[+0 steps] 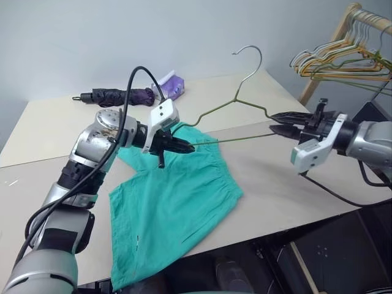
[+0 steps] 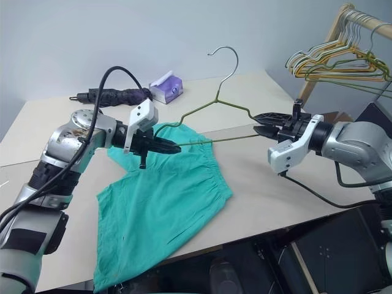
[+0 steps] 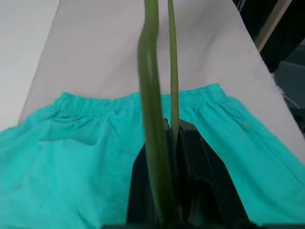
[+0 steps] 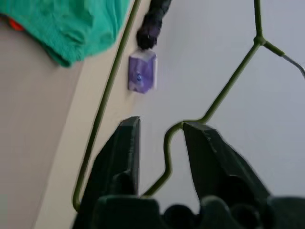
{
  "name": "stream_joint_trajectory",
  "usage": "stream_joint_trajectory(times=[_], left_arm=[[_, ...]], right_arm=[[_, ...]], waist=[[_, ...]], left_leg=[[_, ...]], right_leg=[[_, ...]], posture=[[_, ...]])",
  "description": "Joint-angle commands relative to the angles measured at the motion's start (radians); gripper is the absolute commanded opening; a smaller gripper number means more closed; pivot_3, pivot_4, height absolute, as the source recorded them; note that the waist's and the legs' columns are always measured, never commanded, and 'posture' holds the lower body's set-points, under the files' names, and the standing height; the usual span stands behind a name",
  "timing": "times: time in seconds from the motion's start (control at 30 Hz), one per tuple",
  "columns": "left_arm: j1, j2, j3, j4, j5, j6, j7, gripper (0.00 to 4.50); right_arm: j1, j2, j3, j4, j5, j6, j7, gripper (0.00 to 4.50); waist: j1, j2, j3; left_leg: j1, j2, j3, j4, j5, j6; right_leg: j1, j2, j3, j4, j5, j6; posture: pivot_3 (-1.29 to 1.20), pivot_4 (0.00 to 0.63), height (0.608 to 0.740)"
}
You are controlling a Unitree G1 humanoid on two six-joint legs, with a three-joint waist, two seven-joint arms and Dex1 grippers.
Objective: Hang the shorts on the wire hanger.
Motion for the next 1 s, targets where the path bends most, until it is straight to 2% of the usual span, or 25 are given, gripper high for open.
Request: stream_joint_trajectory(times=[0.03, 0.13, 0.17, 0.33, 0.43, 0.53, 0.77, 0.87, 1.0], left_arm=[[-0.011, 0.012, 0.028, 0.01, 0.028, -0.061, 0.006, 0.0], [0.016, 0.034, 0.009, 0.021, 0.096, -0.223, -0.003, 0.0], [0.025, 0.042, 0.005, 0.028, 0.115, -0.277, -0.011, 0.0], [0.056, 0.064, 0.012, 0.057, 0.147, -0.451, -0.075, 0.0], [0.069, 0.059, 0.027, 0.057, 0.137, -0.478, -0.09, 0.0], [0.08, 0.047, 0.036, 0.029, 0.116, -0.462, -0.097, 0.0], [0.088, 0.026, 0.04, 0.006, 0.104, -0.449, -0.104, 0.0], [0.091, 0.027, 0.043, 0.001, 0.107, -0.452, -0.109, 0.0], [0.091, 0.03, 0.048, -0.002, 0.106, -0.447, -0.11, 0.0]], right_arm=[[0.059, -0.017, -0.026, -0.143, 0.272, 0.178, 0.144, 3.17], [0.128, -0.06, -0.088, -0.353, 0.699, 0.641, 0.273, 4.23], [0.124, -0.086, -0.108, -0.385, 0.791, 0.768, 0.316, 4.46], [0.021, -0.126, -0.137, -0.38, 0.938, 1.157, 0.434, 4.46], [-0.031, -0.133, -0.1, -0.378, 0.898, 1.29, 0.494, 4.46], [-0.115, -0.105, 0.004, -0.359, 0.8, 1.4, 0.569, 4.46], [-0.241, 0.01, 0.165, -0.283, 0.578, 1.475, 0.638, 4.46], [-0.258, 0.054, 0.188, -0.265, 0.533, 1.487, 0.661, 3.9], [-0.264, 0.091, 0.177, -0.253, 0.503, 1.493, 0.693, 2.52]], waist=[[0.0, 0.0, -0.002], [0.0, 0.001, -0.004], [0.0, 0.002, -0.004], [0.009, 0.003, -0.007], [0.016, 0.003, -0.007], [0.021, 0.003, -0.007], [0.031, 0.004, -0.008], [0.031, 0.004, -0.008], [0.031, 0.004, -0.008]], left_leg=[[0.0, 0.0, 0.0, 0.0, 0.0, 0.0], [0.0, 0.0, -0.001, 0.001, 0.0, 0.0], [0.0, 0.0, 0.0, 0.001, 0.0, 0.0], [0.001, 0.0, -0.001, 0.002, 0.0, 0.0], [0.001, 0.001, 0.0, 0.002, 0.0, 0.0], [-0.002, 0.001, 0.0, 0.002, 0.0, 0.0], [-0.004, 0.001, 0.0, 0.005, 0.0, 0.001], [-0.004, 0.001, 0.0, 0.005, 0.0, 0.001], [-0.005, 0.0, 0.0, 0.005, 0.0, 0.001]], right_leg=[[0.0, 0.0, 0.0, 0.0, 0.0, 0.0], [0.001, 0.0, 0.0, 0.001, 0.0, 0.0], [0.001, 0.0, 0.0, 0.001, 0.0, 0.0], [0.002, 0.0, -0.001, 0.001, 0.0, 0.0], [0.001, 0.0, -0.001, 0.001, 0.0, 0.0], [-0.001, 0.0, 0.0, 0.001, 0.0, 0.0], [-0.003, 0.0, -0.001, 0.001, 0.0, 0.001], [-0.003, 0.0, -0.001, 0.002, 0.0, 0.001], [-0.003, 0.0, -0.001, 0.002, 0.0, 0.001]], posture=[[-0.16, 0.0, 0.74], [-0.16, 0.0, 0.74], [-0.16, 0.0, 0.74], [-0.15, 0.006, 0.74], [-0.15, 0.007, 0.74], [-0.15, 0.002, 0.74], [-0.14, 0.0, 0.74], [-0.14, 0.0, 0.74], [-0.13, 0.0, 0.74]])
